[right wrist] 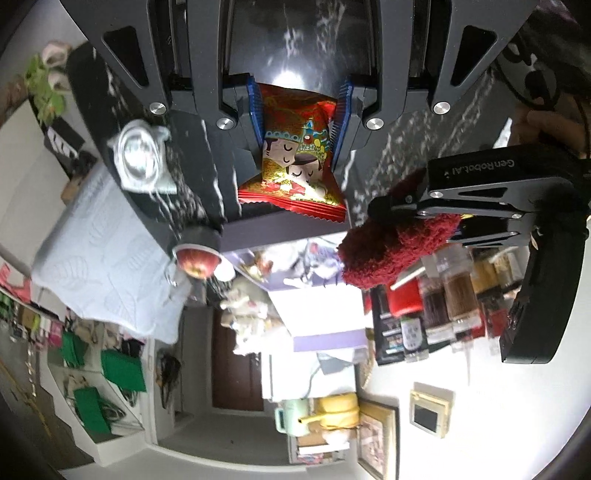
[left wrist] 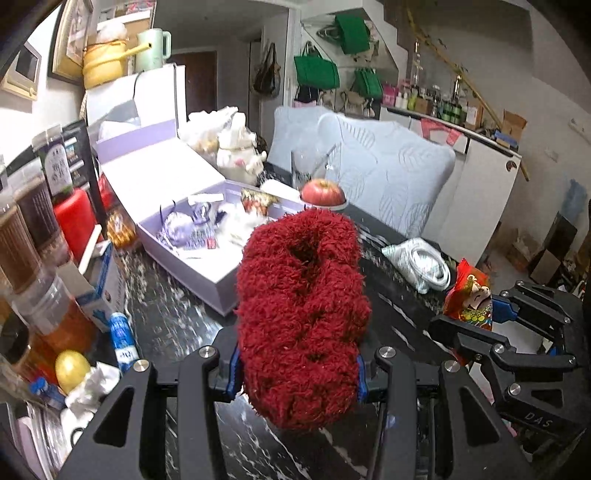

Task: Organize soft objects
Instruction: 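Lift the slipper with the left gripper while the right carries the red packet toward the box, then lower the slipper into the lavender box and open the left gripper while the right releases the packet there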

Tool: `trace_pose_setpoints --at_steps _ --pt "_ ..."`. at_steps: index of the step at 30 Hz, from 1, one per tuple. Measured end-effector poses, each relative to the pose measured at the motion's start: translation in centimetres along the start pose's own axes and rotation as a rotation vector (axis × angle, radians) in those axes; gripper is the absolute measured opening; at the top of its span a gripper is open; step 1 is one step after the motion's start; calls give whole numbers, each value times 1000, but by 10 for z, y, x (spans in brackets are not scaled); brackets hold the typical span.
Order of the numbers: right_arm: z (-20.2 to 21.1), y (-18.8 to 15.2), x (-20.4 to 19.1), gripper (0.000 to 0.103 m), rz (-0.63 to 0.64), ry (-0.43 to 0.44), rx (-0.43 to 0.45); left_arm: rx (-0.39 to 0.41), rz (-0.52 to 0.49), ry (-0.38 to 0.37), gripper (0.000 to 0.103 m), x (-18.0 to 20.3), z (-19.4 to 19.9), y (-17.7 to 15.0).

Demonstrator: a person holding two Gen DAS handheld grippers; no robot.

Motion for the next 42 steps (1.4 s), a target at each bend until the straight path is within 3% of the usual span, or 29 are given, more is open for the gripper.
trace_pose_setpoints --at_steps 11,20,34,42 --pt "-12 63 -6 32 67 48 69 106 18 23 44 -24 13 56" --pt "-50 110 2 32 85 78 74 152 21 60 44 -51 -2 98" --pt "-130 177 11 31 142 92 59 143 55 105 44 -98 -57 150" --pt "-178 196 12 31 149 103 19 81 90 131 44 -130 -97 161"
Point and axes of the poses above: each gripper's, at about its wrist camera, not at the fingertips, and z roughly against the way its jaws point, x to its right, y to its top, the point moved 10 cm from there along -z, roughly the way its jaws point, and after that the axes turned 2 degrees about y, right-handed, at the moved point
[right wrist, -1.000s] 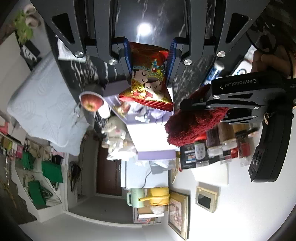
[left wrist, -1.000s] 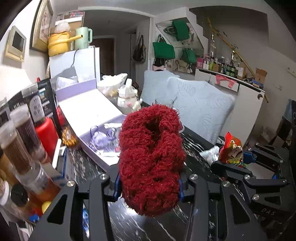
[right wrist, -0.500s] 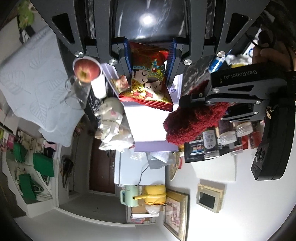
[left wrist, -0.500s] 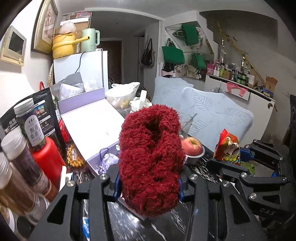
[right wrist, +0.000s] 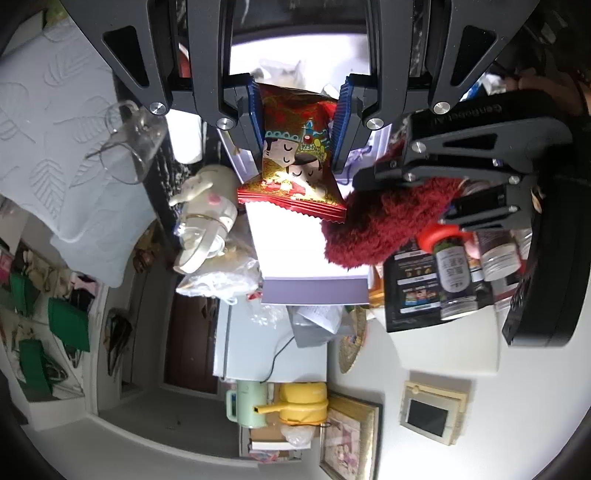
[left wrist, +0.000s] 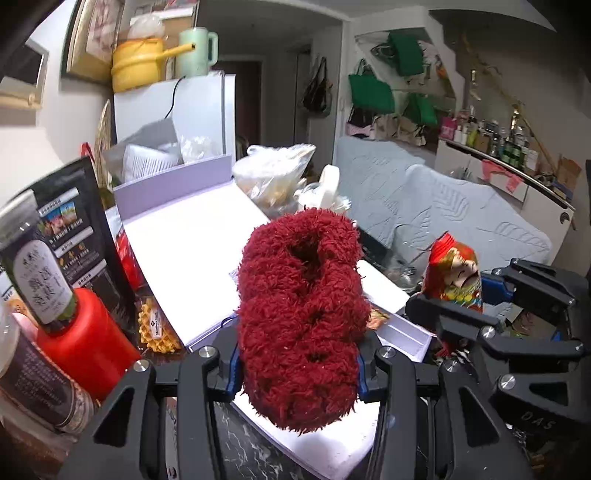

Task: Organize soft objects
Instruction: 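Lower the slipper into the lavender box and open the left gripper while the right releases the packet there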

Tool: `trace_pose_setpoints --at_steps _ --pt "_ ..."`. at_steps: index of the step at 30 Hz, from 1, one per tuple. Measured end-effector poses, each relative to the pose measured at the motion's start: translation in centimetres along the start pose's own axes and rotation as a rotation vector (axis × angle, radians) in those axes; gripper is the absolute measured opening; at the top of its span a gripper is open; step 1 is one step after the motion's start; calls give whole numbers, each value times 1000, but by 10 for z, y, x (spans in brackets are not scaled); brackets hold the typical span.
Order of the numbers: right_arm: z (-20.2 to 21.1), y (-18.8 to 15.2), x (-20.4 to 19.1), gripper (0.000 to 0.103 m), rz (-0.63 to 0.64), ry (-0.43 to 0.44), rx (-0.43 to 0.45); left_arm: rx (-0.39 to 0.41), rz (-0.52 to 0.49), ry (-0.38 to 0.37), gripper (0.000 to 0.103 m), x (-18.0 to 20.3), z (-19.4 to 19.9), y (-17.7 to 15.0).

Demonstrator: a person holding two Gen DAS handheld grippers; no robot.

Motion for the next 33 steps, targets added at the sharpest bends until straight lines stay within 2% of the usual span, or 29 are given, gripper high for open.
trace_pose_setpoints --at_steps 7,13,21,33 --pt "-37 1 6 32 15 -11 -55 -82 22 31 44 -20 -42 -9" --pt "-68 -12 13 32 25 -28 -121 -151 17 59 44 -31 -74 -22" --pt "-95 -35 25 32 4 -36 -193 -230 14 61 44 -32 -98 -44" --pt "-116 -71 34 32 -8 -53 -289 -327 -9 65 44 -26 -121 -74"
Point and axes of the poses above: each gripper's, at about its wrist camera, not at the fingertips, and z roughly against the way its jaws point, x to its right, y to its top, the point moved 10 cm from there along -z, roughly the way its jaws point, and after that the axes turned 2 degrees about y, right-handed, at the moved point
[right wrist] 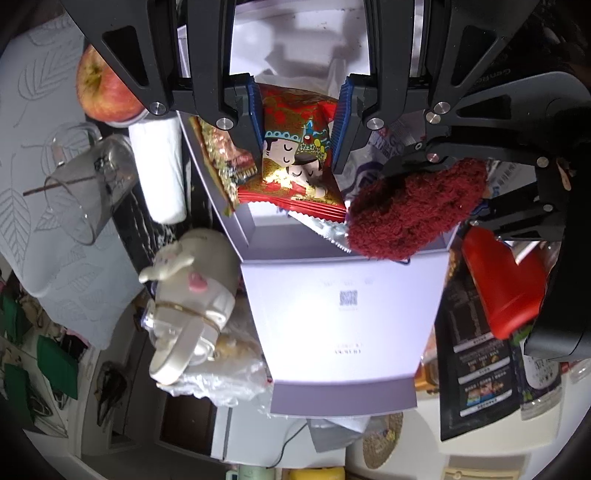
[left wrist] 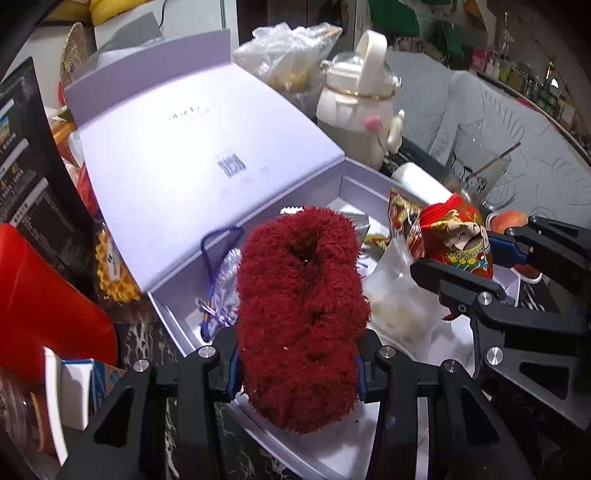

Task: Organize soft objects
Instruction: 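Lower the slipper into the lavender box and open the left gripper while the right releases the packet there, then withdraw both open grippers from the box back over the table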

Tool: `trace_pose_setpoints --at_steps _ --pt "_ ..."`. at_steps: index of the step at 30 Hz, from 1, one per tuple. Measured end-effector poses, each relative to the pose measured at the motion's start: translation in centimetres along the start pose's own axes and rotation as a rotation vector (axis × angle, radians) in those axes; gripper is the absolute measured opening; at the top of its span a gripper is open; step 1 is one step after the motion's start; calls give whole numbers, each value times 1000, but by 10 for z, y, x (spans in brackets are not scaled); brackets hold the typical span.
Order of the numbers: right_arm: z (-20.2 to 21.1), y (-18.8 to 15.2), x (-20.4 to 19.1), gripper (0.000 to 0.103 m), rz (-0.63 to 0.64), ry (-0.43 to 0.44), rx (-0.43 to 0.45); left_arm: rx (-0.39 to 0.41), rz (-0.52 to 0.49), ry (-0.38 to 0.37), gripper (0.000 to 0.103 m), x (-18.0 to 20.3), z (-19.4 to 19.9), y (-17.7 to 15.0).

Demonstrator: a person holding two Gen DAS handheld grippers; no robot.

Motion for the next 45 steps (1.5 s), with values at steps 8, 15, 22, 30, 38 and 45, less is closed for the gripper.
trace_pose_setpoints --at_steps 8,15,22,30,38,45 --pt "-9 -11 4 32 -4 -17 -37 -55 -5 28 44 0 -16 -12" --pt "-12 -15 5 38 0 -29 -61 -96 -12 31 50 0 -22 -18" --pt "0 -14 9 51 2 -72 -62 -128 -38 103 72 0 -26 -20" --pt "28 -6 15 51 -10 -104 -22 -68 -65 142 74 8 -2 -7" --pt "73 12 19 51 -20 -127 61 35 -75 138 74 17 45 14" --pt "125 27 18 51 -22 -142 153 138 -73 135 74 22 101 30"
Point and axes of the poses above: each gripper's, at about its wrist camera, not at the fingertips, and z roughly against the way its jaws point, x to its right, y to its top, the point moved 10 cm from there along -z, roughly the way its jaws point, and after that the axes turned 2 degrees about y, right-handed, at the moved point
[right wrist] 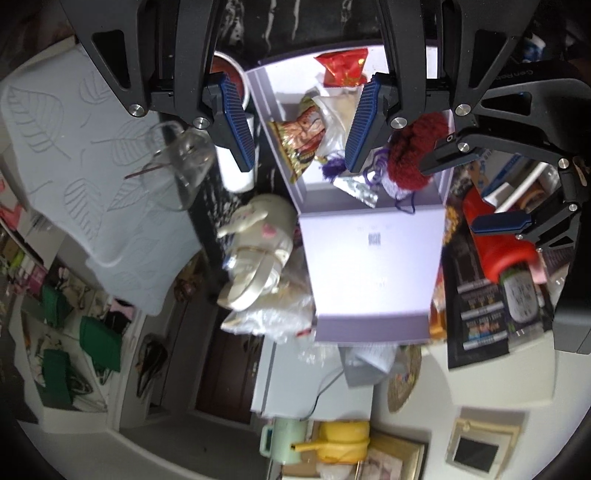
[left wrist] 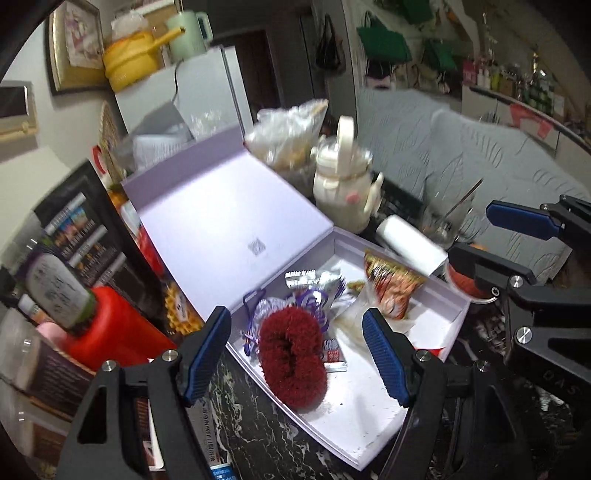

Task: Organize soft objects
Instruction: 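Withdraw both open grippers from the box back over the table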

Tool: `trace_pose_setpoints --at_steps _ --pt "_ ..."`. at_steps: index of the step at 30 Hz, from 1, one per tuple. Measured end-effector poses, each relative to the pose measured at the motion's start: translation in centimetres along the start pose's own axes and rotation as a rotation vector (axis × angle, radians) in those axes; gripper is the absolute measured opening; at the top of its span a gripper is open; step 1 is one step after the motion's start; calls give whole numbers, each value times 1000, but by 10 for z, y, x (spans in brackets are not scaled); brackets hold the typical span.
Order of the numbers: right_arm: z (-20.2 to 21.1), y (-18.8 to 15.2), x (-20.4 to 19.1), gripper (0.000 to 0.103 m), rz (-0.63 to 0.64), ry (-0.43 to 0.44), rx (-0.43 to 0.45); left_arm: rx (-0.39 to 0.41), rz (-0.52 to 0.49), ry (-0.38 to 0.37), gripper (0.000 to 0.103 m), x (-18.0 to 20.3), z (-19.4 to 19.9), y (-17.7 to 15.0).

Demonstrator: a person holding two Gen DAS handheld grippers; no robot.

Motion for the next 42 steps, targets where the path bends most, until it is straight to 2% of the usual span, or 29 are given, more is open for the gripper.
trace_pose_setpoints --at_steps 4,13,21,25,27,31,42 --pt "30 8 2 51 1 -11 50 65 -3 -7 74 4 32 10" --pt "106 9 5 61 0 -45 161 202 -27 -42 74 21 108 17" --pt "169 -9 3 70 8 -83 217 269 -27 -94 92 35 156 6" --pt "193 -22 4 73 2 -101 232 304 -36 -103 100 42 176 0" --pt "203 -30 4 77 -8 -105 234 323 -44 -104 100 45 185 -4" --pt "220 -48 7 77 -22 -122 229 344 -58 -137 100 58 199 -13" --pt "235 -117 29 78 -126 -174 168 326 -111 -228 100 105 206 -51"
Point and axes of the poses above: each gripper's, at about its wrist camera, not at the fingertips, and z roughly against the way its jaws point, x to its right, y to its top, the point moved 10 cm from there along -z, roughly the way its jaws point, and after that the axes turned 2 degrees about y, right-handed, at the moved point
